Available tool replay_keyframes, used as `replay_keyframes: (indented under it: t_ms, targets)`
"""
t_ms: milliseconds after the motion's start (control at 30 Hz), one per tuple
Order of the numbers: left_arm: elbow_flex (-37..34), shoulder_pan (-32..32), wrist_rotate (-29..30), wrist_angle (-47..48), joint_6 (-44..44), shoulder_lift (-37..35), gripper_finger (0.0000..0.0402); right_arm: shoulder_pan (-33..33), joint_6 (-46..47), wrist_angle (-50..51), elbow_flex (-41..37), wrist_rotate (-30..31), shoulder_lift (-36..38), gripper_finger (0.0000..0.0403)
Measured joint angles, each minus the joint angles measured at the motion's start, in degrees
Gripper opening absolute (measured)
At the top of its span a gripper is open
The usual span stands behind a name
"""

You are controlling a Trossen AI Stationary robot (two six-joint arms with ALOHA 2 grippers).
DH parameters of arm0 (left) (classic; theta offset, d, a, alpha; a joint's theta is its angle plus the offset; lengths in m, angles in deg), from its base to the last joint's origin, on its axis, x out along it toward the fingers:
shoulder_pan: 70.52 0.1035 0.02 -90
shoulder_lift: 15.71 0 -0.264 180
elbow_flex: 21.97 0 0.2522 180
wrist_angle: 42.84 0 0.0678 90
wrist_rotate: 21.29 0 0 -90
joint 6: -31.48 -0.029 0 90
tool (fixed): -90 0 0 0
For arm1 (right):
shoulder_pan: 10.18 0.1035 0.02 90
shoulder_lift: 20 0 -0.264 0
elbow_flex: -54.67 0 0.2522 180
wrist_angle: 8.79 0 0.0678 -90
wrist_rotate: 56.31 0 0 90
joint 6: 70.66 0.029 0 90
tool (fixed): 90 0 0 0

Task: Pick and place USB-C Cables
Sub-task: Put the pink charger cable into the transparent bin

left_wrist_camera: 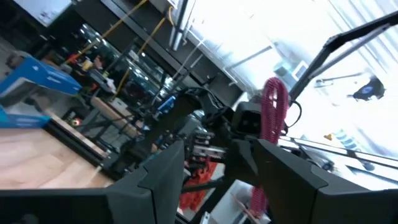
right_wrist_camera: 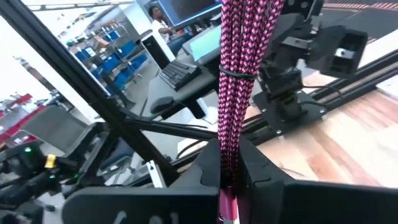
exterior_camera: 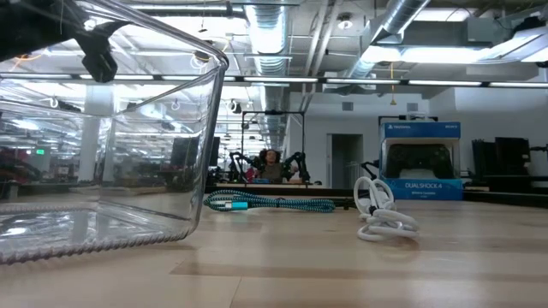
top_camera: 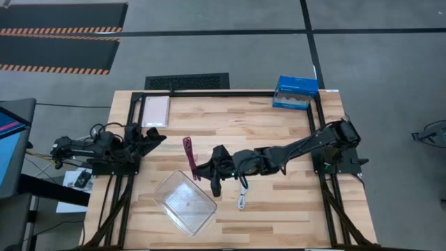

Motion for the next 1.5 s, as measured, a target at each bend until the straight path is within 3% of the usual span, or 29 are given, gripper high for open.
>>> replay_keyframes:
  t_ms: [200,400,600,1067,1500]
  targets:
    - [0.0,0.0,1.2,0.1,-0.1,0.0,0.0185,1.2,0.1,0.1,0.9,0.7,-0.3,0.0021]
    - [0.0,0.0,1.3,0.6,0.2,0.0,0.0185,1.9,-1.2,0.9,6.7,-0.4,-5.6,0.0021]
    - [0.0,0.0,1.3,0.7,0.2,0.0,0.0185,1.4,-0.7,9.1,17.9,-5.1,-14.1,0.0021]
    - [0.1,0.0,2.8,0.4,0.8,0.0,0.0185,1.0,0.1,35.6,47.8,-7.6,-29.9,0.0022]
    - [0.1,0.0,3.2,0.0,0.2,0.0,0.0185,-0.2,0.1,37.7,50.9,-7.8,-30.3,0.0022]
